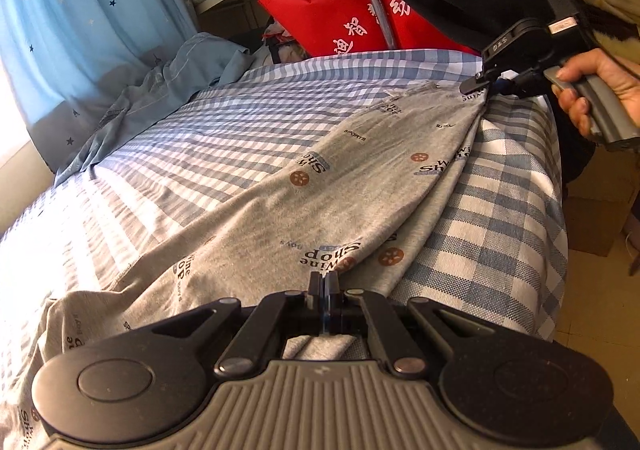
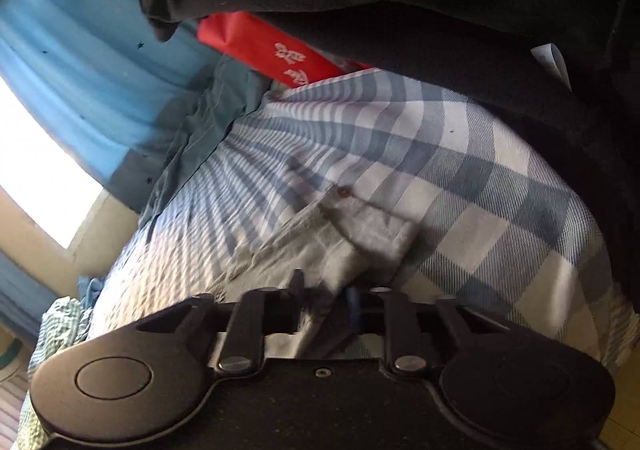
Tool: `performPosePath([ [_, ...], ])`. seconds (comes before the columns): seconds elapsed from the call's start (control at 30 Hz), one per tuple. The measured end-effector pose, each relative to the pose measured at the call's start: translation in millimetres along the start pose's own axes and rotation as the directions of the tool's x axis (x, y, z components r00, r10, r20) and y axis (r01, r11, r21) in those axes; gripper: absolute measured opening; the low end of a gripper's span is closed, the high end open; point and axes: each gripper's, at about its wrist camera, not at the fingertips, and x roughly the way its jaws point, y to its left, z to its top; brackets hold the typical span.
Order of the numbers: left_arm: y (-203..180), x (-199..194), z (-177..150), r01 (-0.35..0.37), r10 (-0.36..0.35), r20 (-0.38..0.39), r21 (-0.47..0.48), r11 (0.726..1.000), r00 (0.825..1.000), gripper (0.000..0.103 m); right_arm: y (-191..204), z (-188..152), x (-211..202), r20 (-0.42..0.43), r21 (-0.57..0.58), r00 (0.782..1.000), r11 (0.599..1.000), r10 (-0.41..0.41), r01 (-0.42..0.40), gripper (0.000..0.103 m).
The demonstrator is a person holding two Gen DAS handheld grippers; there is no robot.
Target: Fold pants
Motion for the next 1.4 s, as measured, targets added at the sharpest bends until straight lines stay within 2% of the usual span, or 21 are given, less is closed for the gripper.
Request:
performPosePath([
  [0.03, 0, 0, 1, 0.000, 0.000, 0.002, -0.002, 1.000, 1.000, 0.000, 4, 2, 3, 0.007, -0.025, 1.000, 1.000, -0.015, 0.015, 0.000],
  [0.13, 1, -3, 5, -0.006, 0.006, 0.020, -0.004, 1.000, 1.000, 0.000, 27, 8, 7, 0.053, -0.184, 0.997, 0.981, -0.053, 0.062, 0.000],
  [0.23, 0, -8, 11, -0.006, 0.007, 0.046, -0.008, 1.000, 0.999, 0.000, 53, 20, 0, 0.129, -0.337, 0.991, 0.939, -0.029, 0.071, 0.000],
  [0.33, -3, -9, 16, 0.008, -0.008, 0.064, -0.009, 1.000, 0.998, 0.000, 64, 32, -10, 0.180, -0.407, 0.983, 0.909, -0.015, 0.088, 0.000],
  [0.43, -10, -4, 18, 0.026, -0.027, 0.059, 0.012, 1.000, 0.998, 0.000, 58, 33, -9, 0.205, -0.458, 0.978, 0.879, -0.039, 0.131, 0.000],
  [0.6, -15, 11, 12, 0.073, -0.073, -0.002, -0.004, 0.997, 0.997, 0.000, 28, 16, 10, 0.125, -0.449, 0.982, 0.874, -0.144, 0.185, 0.000],
  [0.9, -11, 11, 2, 0.104, -0.103, 0.007, -0.044, 0.994, 0.995, 0.000, 22, -2, 9, 0.143, -0.435, 0.975, 0.874, -0.168, 0.215, 0.000],
  [0.93, -8, 9, 1, 0.113, -0.113, 0.010, -0.064, 0.992, 0.994, 0.004, 21, -3, 10, 0.136, -0.440, 0.975, 0.871, -0.176, 0.218, 0.002],
  [1.0, -2, 5, 1, 0.129, -0.129, 0.014, -0.119, 0.984, 0.992, 0.012, 24, -5, 11, 0.121, -0.450, 0.974, 0.864, -0.190, 0.225, 0.010],
  [1.03, 2, 1, 1, 0.134, -0.132, 0.021, -0.147, 0.980, 0.991, 0.027, 26, -5, 10, 0.115, -0.455, 0.975, 0.863, -0.188, 0.220, 0.021],
  [1.07, 5, -4, 0, 0.132, -0.128, 0.034, -0.171, 0.976, 0.991, 0.047, 29, -6, 7, 0.115, -0.463, 0.976, 0.859, -0.186, 0.218, 0.039],
  [1.1, 9, -10, -2, 0.125, -0.117, 0.050, -0.196, 0.973, 0.992, 0.054, 33, -9, 3, 0.125, -0.477, 0.974, 0.850, -0.187, 0.224, 0.050],
  [1.13, 14, -17, -4, 0.112, -0.100, 0.064, -0.226, 0.968, 0.993, 0.064, 39, -13, -1, 0.146, -0.494, 0.971, 0.836, -0.189, 0.237, 0.071],
  [1.17, 19, -23, -7, 0.100, -0.084, 0.073, -0.255, 0.962, 0.994, 0.070, 46, -18, -6, 0.170, -0.512, 0.967, 0.821, -0.190, 0.252, 0.082],
  [1.27, 39, -39, -18, 0.016, 0.005, 0.059, -0.346, 0.938, 0.998, 0.086, 72, -37, -15, 0.196, -0.581, 0.966, 0.773, -0.172, 0.255, 0.088],
  [1.4, 76, -59, -44, -0.142, 0.148, -0.024, -0.458, 0.877, 0.989, 0.087, 116, -82, -18, 0.170, -0.715, 0.983, 0.677, -0.075, 0.175, 0.098],
])
